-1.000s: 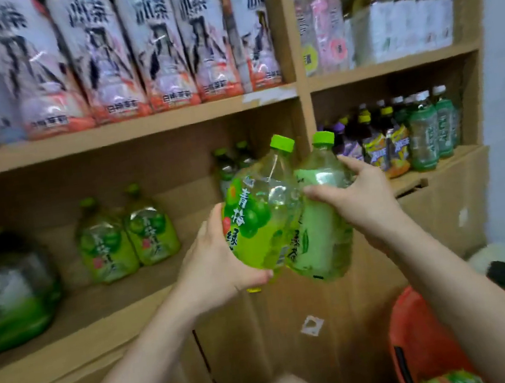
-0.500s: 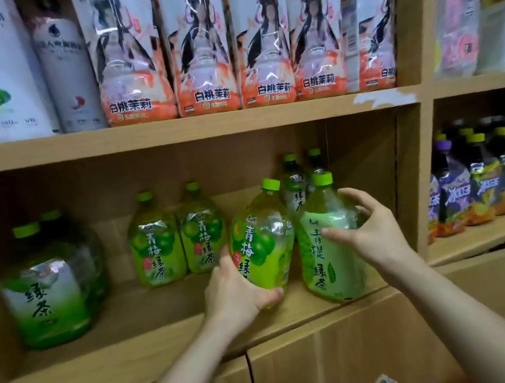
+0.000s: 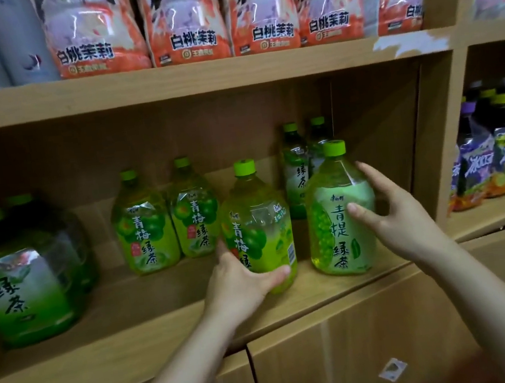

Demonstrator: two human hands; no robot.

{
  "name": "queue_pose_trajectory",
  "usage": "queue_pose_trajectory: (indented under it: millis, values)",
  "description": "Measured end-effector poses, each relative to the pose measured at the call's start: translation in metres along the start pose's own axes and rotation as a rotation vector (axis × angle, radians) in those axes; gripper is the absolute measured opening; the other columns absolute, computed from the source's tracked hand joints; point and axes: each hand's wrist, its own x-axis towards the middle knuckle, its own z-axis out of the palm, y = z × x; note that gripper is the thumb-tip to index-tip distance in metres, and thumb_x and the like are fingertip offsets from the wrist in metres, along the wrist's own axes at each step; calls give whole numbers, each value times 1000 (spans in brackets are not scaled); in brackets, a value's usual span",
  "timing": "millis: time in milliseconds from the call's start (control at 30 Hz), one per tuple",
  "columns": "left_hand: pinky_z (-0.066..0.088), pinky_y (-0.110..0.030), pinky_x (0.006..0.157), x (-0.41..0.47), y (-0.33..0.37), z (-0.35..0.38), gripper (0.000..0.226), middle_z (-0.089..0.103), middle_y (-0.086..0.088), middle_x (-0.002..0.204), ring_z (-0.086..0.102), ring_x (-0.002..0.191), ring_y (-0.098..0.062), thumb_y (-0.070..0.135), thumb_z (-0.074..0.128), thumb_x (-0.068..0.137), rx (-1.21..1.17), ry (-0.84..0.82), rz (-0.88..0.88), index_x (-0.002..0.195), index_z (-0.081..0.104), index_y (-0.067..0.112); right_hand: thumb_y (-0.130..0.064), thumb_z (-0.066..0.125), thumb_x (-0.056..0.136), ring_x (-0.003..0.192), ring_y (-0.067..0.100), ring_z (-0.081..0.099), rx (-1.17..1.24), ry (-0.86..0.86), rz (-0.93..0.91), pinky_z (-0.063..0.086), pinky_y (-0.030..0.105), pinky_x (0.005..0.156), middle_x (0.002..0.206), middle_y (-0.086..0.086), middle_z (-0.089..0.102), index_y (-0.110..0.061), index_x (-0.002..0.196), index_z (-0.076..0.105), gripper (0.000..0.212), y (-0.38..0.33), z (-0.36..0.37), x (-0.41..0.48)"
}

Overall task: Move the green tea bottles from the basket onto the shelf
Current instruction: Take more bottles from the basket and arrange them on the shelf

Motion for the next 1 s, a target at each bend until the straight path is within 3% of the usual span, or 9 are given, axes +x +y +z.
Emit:
queue_pose_trajectory:
  millis: [67, 133, 200, 367, 567, 667, 833, 900, 1000]
  values:
    - [32, -33, 110, 1, 8, -13, 125, 45, -3, 144, 43, 131, -21, 54, 84, 53, -83, 45, 66, 146, 4, 31, -42, 67, 81, 115, 24, 53, -160, 163, 25, 46, 38, 97, 135, 8, 39, -33, 142, 26, 74, 2, 9, -7]
    - [24, -29, 110, 4, 24, -22, 124, 26, 1, 155, 32, 138, -19, 49, 84, 57, -62, 93, 194, 145, -2, 40, -54, 68, 74, 106, 36, 55, -287, 262, 64, 46, 41, 87, 129, 16, 39, -25, 140, 26, 84, -2, 24, -14]
    - [28, -28, 106, 6, 39, -23, 125, 22, 3, 156, 37, 136, -20, 47, 85, 57, 26, 97, 289, 142, -7, 47, -62, 67, 70, 100, 40, 55, -432, 272, 72, 47, 41, 78, 123, 17, 42, -19, 144, 19, 98, -9, 40, -18]
    - [47, -34, 95, 3, 38, -27, 122, 34, 4, 148, 55, 120, -25, 49, 86, 53, 136, 158, 294, 136, -4, 59, -67, 62, 72, 100, 37, 58, -495, 220, 105, 48, 39, 75, 130, 16, 42, -21, 149, -3, 111, -14, 60, -7]
    - [56, -40, 84, 10, 15, -55, 123, 25, -2, 150, 58, 113, -30, 62, 79, 51, 261, 232, 214, 137, -9, 54, -69, 64, 69, 103, 37, 59, -483, 101, 117, 51, 43, 81, 133, 18, 44, -32, 147, -9, 113, -24, 91, 18]
    - [46, -42, 96, 17, 3, -63, 122, 25, -6, 149, 38, 131, -30, 60, 80, 50, 213, 278, 196, 140, -3, 54, -67, 70, 64, 101, 41, 60, -424, 77, 108, 53, 45, 81, 142, 19, 28, -38, 145, 0, 111, -33, 112, 30]
    - [20, -37, 113, 20, -13, -71, 120, 12, 6, 155, 14, 142, -18, 50, 83, 58, 131, 229, 259, 140, -4, 55, -53, 75, 68, 106, 42, 58, -315, 30, 106, 51, 47, 84, 139, 15, 29, -36, 142, 13, 98, -39, 142, 51]
    - [17, -25, 112, 17, -21, -70, 121, 12, 13, 154, 16, 139, -5, 41, 86, 59, 90, 210, 301, 138, -5, 58, -49, 75, 71, 105, 41, 59, -326, 31, 99, 51, 46, 84, 138, 15, 28, -32, 143, 12, 97, -41, 152, 59]
    - [27, -29, 113, 16, -27, -69, 122, 24, 13, 151, 29, 134, -4, 37, 89, 54, -4, 232, 301, 133, 1, 66, -42, 75, 74, 101, 41, 61, -288, 69, 62, 51, 46, 84, 132, 15, 31, -28, 143, 15, 93, -41, 163, 67]
